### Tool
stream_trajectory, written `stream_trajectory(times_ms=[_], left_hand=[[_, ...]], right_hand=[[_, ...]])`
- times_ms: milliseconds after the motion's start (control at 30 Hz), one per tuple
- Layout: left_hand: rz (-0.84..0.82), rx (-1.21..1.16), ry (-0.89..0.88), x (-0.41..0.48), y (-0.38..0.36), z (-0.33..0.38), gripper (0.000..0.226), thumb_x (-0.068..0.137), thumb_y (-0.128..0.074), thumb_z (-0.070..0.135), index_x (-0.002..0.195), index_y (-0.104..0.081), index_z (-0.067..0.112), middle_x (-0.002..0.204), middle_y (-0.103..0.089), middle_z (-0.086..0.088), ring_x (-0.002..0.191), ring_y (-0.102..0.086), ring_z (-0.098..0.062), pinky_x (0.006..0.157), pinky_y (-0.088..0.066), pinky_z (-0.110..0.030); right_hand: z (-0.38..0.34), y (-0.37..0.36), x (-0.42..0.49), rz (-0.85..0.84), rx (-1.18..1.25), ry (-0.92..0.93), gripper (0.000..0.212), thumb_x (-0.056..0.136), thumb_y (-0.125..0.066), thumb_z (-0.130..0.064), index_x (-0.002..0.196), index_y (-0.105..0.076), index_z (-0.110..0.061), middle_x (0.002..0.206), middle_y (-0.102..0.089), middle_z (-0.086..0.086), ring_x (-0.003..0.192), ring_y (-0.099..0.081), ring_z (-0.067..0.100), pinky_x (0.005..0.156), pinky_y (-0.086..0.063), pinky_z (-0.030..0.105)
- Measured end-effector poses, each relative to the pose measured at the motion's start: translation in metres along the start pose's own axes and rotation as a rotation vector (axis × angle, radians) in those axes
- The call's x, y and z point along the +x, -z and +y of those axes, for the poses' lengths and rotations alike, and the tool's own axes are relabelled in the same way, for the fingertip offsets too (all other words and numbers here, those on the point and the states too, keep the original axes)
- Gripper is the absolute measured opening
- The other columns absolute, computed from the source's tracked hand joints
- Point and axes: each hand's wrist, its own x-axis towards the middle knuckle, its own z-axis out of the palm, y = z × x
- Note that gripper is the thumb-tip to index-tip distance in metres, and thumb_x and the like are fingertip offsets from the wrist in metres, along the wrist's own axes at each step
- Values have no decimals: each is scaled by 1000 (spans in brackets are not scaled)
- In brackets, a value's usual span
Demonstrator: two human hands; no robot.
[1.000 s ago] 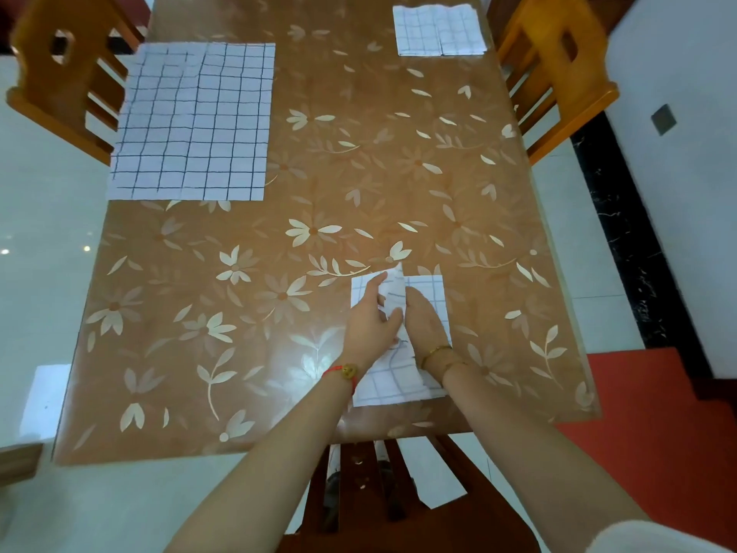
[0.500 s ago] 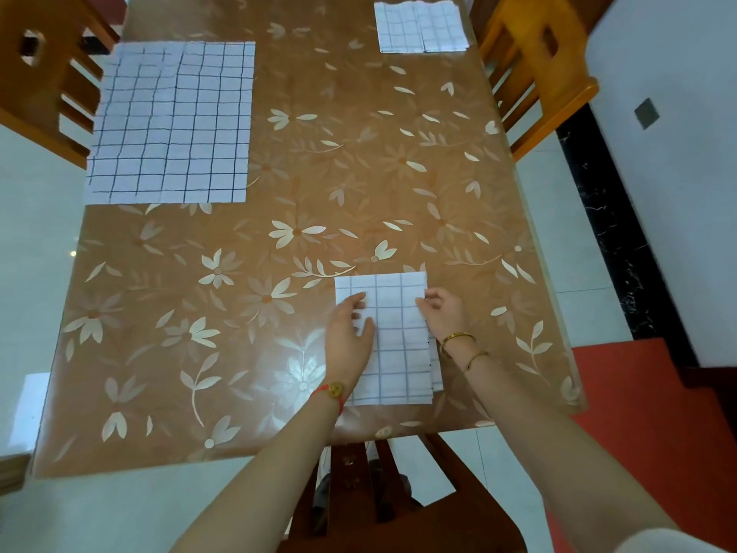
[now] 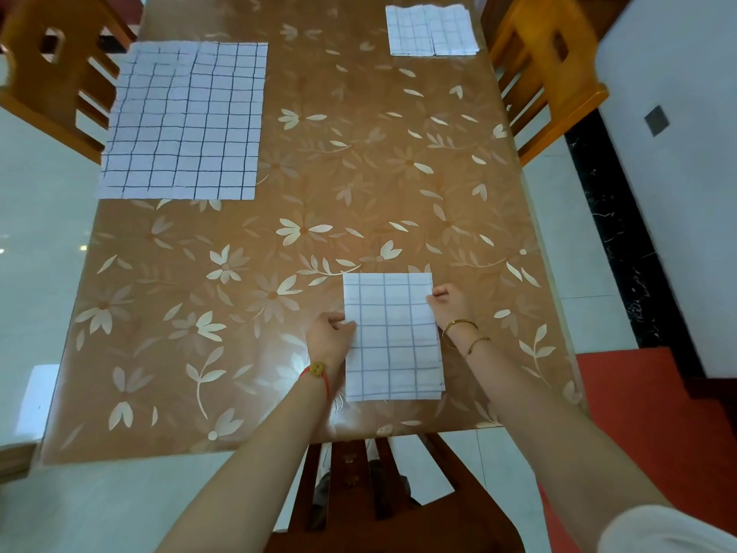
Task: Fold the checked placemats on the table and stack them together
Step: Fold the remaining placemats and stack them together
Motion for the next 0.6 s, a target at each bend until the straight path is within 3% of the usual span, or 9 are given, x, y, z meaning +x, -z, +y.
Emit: stream_trajectory(times_ms=[100, 233, 333, 433, 533, 600], left_hand=[[-28, -19, 28, 6, 0, -3, 10, 80, -71, 15, 88, -69, 9, 99, -73, -9, 102, -67, -28, 88, -51, -34], [-19, -38, 1, 4, 9, -9, 6, 81, -72, 14, 82, -66, 13, 85, -68, -1, 91, -67, -25, 82, -52, -32], [7, -20, 3, -3, 23, -15, 8, 83, -71, 18, 86, -64, 15, 82, -66, -1, 81, -62, -21, 74, -48, -28], [24, -12, 24, -14, 39, -23, 10, 84, -71, 19, 89, -63, 16, 81, -67, 2, 78, -62, -16, 68, -48, -23], [45, -28, 20, -24, 53, -36, 12, 84, -72, 18, 89, -62, 16, 81, -69, 2, 81, -67, -18, 74, -56, -33], [64, -30, 5, -32, 61, -44, 12, 85, -71, 16, 92, -62, 13, 79, -68, 4, 74, -66, -13, 64, -52, -28]], right_hand=[[1, 1, -1, -8, -2, 3, 17, 89, -58, -5, 105, -62, -2, 92, -61, 6, 85, -56, 18, 65, -42, 22], [1, -3, -15, 7, 26, 23, 12, 90, -56, -4, 100, -62, -4, 90, -62, 6, 84, -57, 20, 65, -44, 22], [4, -12, -34, 19, 22, 87, 5, 90, -58, -7, 92, -59, -11, 89, -64, 6, 83, -60, 20, 64, -44, 20], [8, -21, -53, 19, -28, 122, 5, 92, -59, -14, 96, -56, -16, 89, -65, 2, 79, -59, 16, 59, -40, 19], [9, -28, -66, 17, -99, 178, 9, 93, -60, -15, 101, -59, -11, 85, -65, 2, 73, -57, 14, 56, -39, 18], [9, -33, -74, -5, -107, 203, 9, 93, -59, -14, 100, -58, -9, 81, -66, 6, 70, -57, 17, 59, -45, 23]])
